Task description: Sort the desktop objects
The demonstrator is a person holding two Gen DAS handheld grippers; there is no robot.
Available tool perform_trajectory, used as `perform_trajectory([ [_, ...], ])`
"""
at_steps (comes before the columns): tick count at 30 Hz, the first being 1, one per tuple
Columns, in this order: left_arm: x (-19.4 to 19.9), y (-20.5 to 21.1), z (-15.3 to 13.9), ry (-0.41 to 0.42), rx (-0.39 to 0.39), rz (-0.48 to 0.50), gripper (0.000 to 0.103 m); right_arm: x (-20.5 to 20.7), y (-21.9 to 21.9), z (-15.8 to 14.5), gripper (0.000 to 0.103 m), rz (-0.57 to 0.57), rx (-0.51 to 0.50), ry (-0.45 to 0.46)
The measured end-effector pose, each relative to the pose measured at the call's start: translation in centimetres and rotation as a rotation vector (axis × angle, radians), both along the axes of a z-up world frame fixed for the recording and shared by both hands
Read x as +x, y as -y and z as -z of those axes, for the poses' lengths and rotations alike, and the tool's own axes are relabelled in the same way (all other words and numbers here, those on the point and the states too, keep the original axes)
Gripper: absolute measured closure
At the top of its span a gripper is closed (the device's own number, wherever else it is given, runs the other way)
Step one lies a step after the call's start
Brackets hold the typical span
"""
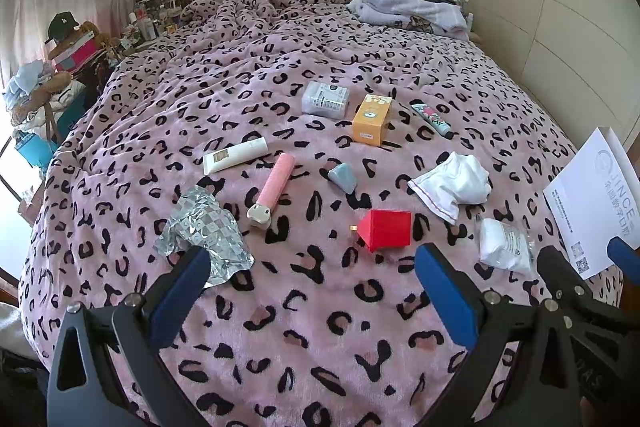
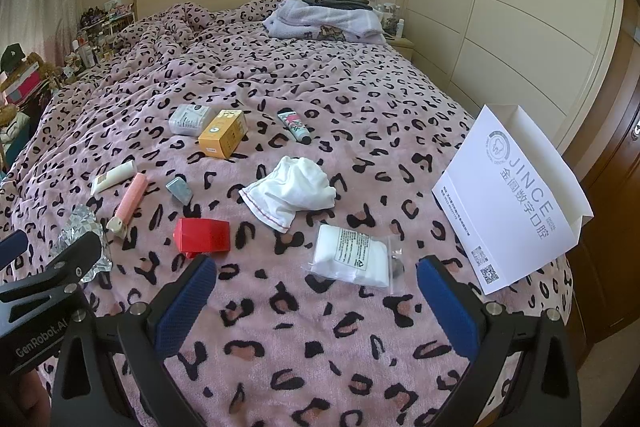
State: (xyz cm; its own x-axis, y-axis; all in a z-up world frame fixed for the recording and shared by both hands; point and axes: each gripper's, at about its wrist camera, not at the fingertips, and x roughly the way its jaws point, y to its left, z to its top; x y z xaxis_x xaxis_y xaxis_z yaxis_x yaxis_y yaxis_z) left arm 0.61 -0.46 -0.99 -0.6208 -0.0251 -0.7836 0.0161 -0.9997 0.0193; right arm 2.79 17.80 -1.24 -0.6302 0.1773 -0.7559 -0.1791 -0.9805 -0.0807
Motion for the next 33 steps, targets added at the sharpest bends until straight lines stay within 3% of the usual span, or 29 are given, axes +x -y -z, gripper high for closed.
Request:
perform_trajectory([
  [33,0.07,0.25,0.31,0.006,-0.002,-0.003,0.000,-0.22,0.22,0.18,0.000,-0.003,0.012,0.006],
])
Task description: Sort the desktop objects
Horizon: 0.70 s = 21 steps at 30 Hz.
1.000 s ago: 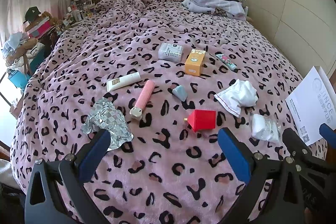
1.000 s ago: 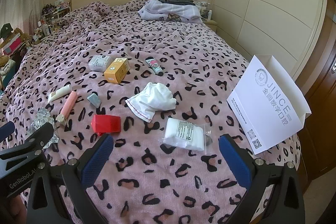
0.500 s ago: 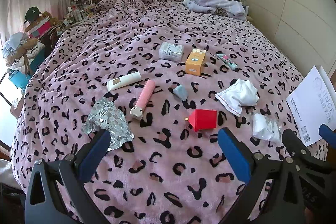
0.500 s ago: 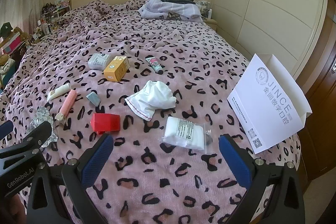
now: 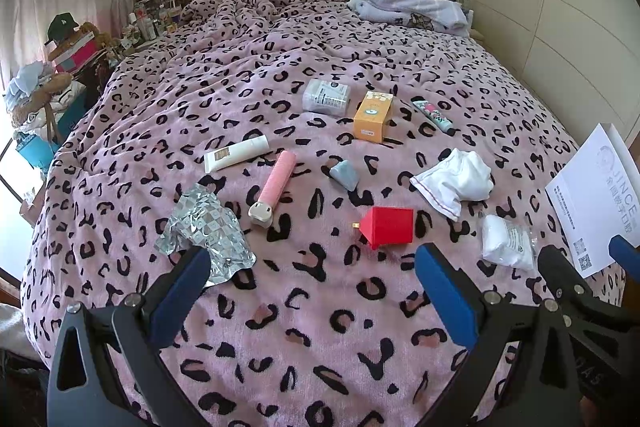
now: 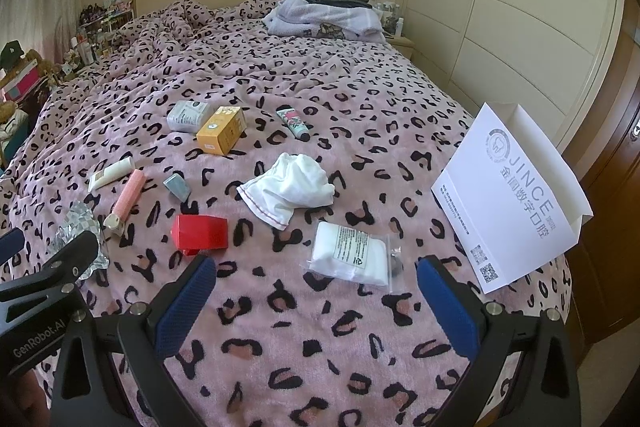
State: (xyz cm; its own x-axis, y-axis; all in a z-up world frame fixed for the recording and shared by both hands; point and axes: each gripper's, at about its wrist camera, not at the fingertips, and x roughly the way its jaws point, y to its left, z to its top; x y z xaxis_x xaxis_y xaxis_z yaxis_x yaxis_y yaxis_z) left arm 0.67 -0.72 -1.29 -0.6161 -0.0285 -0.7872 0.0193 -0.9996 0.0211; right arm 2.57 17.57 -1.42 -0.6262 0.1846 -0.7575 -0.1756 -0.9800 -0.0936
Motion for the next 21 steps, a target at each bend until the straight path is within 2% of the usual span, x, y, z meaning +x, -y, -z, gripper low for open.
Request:
perform_trajectory([
  [21,-0.17,-0.07,-0.04,0.006,-0.005,0.000,0.000,0.01,-0.03,-0.08,0.000,0.002,-0.003,0.003],
])
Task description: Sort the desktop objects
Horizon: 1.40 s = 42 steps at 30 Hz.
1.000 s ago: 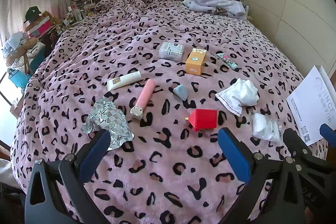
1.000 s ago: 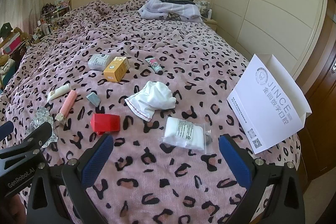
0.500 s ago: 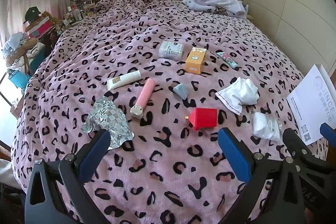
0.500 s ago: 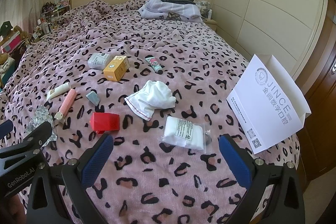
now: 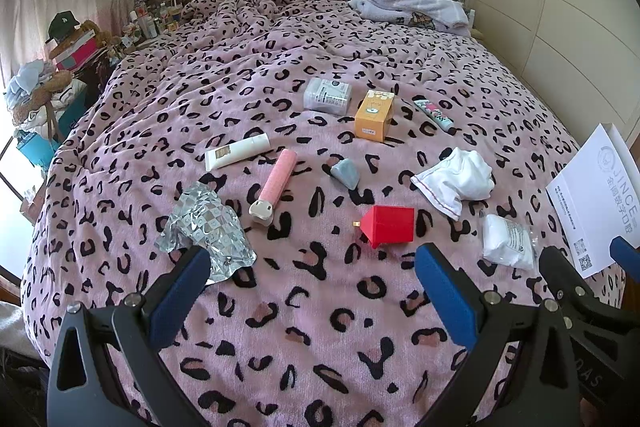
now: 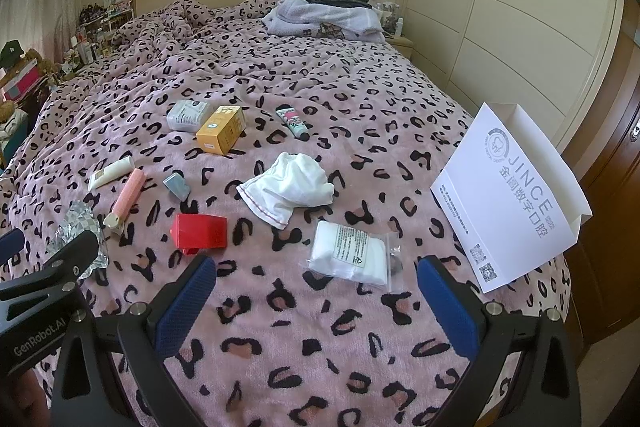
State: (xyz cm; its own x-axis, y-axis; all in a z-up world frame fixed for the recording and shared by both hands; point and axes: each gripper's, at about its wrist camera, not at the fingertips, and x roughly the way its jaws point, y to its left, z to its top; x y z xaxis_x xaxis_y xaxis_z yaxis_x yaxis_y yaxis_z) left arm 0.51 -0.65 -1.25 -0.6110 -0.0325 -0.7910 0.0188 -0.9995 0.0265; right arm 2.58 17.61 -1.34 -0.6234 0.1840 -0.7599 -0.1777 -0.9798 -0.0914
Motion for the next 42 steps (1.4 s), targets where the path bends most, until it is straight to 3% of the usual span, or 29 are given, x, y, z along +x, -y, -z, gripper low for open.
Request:
perform_trajectory([
  [29,0.2,1.2,0.3,0.008,0.014,-0.024,0.000,-0.1,0.5,0.1,0.000,-0.011,0.006,-0.004],
  [36,0.7,4.6,2.1,0.039,0.081,-0.071,0.000,0.3,-0.3,1.9,0.000,-0.008,-0.003,0.015],
  [42,2.9,8.5,5.8,0.089,0.069,-0.093,0.000,1.5,-0.9,5.1,0.000,-0.023,-0.004,0.039],
])
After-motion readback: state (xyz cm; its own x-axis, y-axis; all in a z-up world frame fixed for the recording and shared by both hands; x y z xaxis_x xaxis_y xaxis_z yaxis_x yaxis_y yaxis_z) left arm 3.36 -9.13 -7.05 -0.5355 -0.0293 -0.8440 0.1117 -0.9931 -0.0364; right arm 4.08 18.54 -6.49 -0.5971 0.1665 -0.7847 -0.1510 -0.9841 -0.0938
